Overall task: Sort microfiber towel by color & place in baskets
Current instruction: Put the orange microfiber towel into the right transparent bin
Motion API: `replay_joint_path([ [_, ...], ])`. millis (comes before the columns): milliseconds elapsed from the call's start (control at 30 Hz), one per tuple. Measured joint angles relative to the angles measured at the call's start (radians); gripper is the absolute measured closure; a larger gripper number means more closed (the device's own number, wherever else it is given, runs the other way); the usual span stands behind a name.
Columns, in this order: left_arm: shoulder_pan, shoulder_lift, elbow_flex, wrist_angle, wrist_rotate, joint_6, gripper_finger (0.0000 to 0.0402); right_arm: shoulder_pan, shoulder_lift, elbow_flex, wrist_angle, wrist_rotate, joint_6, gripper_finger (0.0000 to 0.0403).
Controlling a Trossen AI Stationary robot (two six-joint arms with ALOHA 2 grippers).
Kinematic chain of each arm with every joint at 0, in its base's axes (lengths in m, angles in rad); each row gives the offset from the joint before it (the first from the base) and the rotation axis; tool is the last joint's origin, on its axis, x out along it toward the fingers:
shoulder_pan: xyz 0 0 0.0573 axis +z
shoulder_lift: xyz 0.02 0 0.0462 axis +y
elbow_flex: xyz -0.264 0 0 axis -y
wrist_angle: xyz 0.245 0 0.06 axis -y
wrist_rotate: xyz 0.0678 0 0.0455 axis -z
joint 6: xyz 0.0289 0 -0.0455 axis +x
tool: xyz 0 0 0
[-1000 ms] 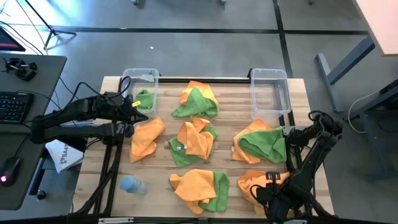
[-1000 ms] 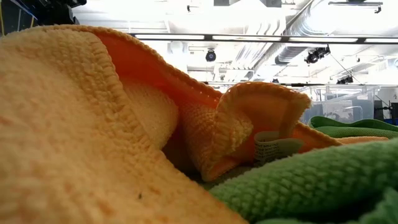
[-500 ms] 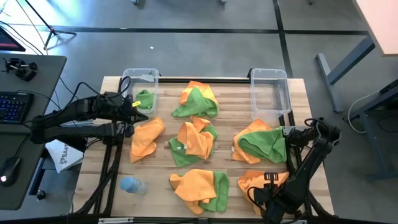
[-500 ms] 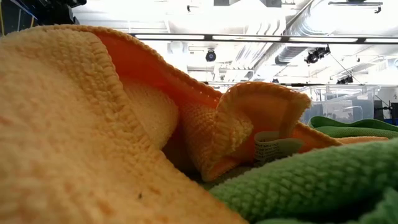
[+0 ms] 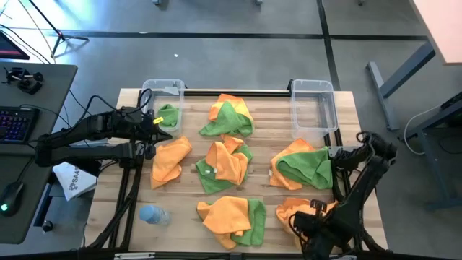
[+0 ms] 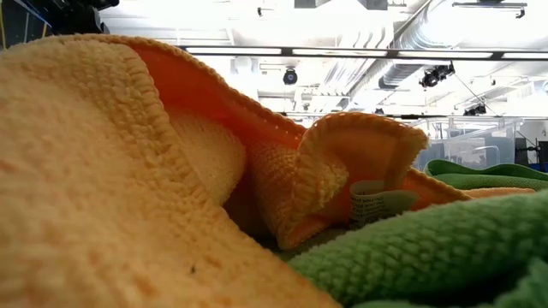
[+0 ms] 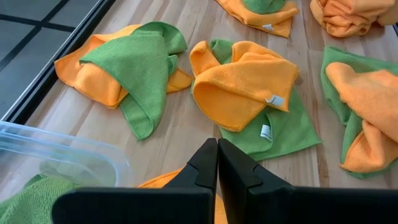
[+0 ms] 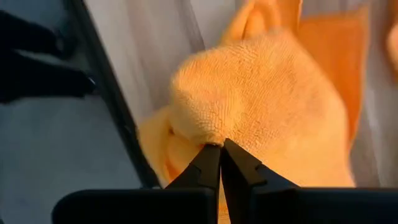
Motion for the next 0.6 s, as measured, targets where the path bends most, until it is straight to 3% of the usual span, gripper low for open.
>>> replay_joint_path([
  [400,0.0,0.0,0.0,0.0,0.021,0.0,0.0401,-0.003,-0.06,0.324,-0.453,0.525,0.121,0.0402],
  [600,0.0,0.0,0.0,0.0,0.027,-0.024,0.0401,-0.015,-0.09,0.411,-0.468,0.829,0.04,0.0402],
])
